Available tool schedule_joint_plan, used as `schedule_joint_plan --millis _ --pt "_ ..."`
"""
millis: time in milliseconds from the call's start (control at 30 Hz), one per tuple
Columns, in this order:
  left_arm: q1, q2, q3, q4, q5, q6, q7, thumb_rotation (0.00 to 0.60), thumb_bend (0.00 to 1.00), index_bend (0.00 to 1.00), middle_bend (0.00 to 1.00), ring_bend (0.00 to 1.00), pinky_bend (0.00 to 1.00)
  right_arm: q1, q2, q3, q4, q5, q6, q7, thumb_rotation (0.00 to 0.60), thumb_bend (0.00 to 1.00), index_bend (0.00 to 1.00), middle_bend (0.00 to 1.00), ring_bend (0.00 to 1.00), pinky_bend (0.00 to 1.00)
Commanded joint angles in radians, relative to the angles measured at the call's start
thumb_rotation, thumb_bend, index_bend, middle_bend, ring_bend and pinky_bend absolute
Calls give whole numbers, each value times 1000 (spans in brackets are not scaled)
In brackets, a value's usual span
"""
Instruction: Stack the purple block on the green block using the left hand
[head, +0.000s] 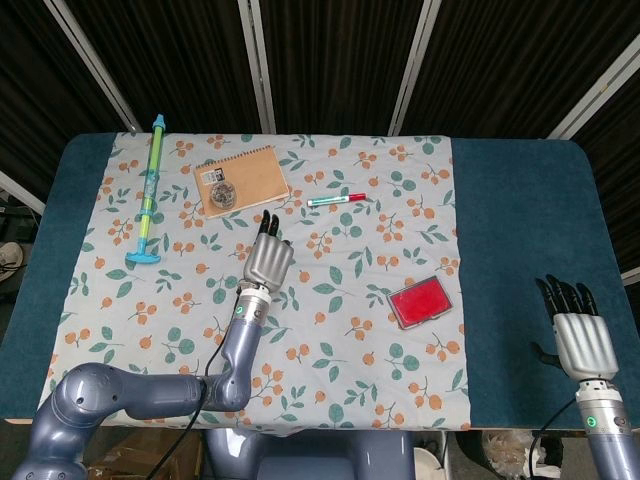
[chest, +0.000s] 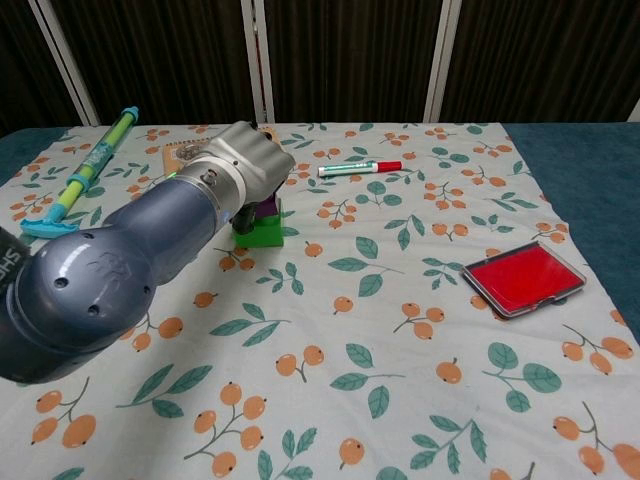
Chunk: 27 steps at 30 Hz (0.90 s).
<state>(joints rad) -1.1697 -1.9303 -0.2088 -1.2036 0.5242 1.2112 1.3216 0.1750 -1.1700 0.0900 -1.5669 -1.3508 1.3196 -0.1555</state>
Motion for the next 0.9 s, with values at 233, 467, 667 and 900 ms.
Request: schedule_joint_plan --millis 233,467,667,900 --pt "16 40 -12 -68 20 24 12 600 280 254 313 30 0 -3 1 -3 -4 -6 7 2 600 223 36 64 97 0" --pt "22 71 -13 -122 11 43 51 600 281 247 314 30 0 -3 2 -3 -6 -8 9 0 600 223 36 64 97 0" --pt "42 111 -25 -175 27 46 13 600 280 238 312 29 0 -4 3 -3 -10 -11 13 1 600 223 36 64 97 0" --pt "198 310 -39 -451 117 8 -301 600 274 212 295 29 0 -7 9 -3 -6 -16 18 22 600 223 36 64 97 0"
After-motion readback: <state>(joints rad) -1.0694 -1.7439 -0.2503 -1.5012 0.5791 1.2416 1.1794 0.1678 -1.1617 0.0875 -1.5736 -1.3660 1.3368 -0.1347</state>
